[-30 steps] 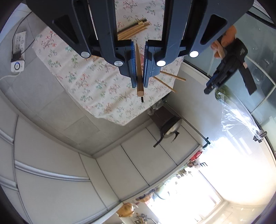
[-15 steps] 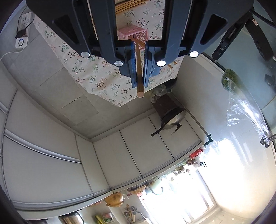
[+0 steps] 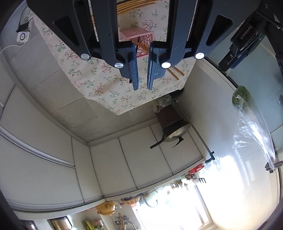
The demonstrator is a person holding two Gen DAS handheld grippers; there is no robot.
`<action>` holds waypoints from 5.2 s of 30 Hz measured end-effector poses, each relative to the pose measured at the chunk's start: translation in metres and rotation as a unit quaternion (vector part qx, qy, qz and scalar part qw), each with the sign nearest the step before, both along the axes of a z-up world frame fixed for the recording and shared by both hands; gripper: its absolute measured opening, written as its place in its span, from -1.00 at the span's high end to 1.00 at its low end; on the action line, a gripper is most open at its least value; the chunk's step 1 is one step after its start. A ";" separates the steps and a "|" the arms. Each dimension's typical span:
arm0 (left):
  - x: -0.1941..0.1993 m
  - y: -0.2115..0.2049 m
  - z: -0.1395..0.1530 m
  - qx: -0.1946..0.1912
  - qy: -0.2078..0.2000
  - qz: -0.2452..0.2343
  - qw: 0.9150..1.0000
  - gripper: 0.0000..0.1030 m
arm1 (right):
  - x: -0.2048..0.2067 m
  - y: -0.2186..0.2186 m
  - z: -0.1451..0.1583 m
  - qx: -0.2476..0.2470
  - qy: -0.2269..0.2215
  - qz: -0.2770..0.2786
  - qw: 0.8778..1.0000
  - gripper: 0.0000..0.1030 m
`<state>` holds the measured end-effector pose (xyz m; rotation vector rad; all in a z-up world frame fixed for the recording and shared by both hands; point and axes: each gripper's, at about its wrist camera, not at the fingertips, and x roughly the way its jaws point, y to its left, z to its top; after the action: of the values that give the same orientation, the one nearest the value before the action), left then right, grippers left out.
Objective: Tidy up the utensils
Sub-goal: 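Insert the wooden chopstick into the pink holder and open the right tool, then move both open tools down toward the wooden chopstick bundle on the cloth, then close the left tool on one wooden chopstick from the bundle and lift it, then grasp a wooden chopstick with the right tool while the left tool holds its chopstick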
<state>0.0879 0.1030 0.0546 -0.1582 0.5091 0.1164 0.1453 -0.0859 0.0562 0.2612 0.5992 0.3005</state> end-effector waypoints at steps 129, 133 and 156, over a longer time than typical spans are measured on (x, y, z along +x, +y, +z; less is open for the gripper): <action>0.082 -0.221 -0.242 0.178 0.357 -0.359 0.844 0.87 | -0.080 -0.222 -0.178 0.232 0.313 -0.167 0.906 -0.87; 0.055 -0.192 -0.196 0.164 0.298 -0.357 0.870 0.91 | -0.069 -0.199 -0.186 0.203 0.324 -0.154 0.911 -0.87; -0.053 -0.065 -0.091 0.082 0.146 -0.297 0.940 0.91 | 0.027 -0.054 -0.267 0.062 0.413 -0.113 0.902 0.66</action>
<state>0.0349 0.0375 -0.0369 0.1846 0.8214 -0.4147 0.1720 -0.1403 -0.2107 0.5883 1.3800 -0.0174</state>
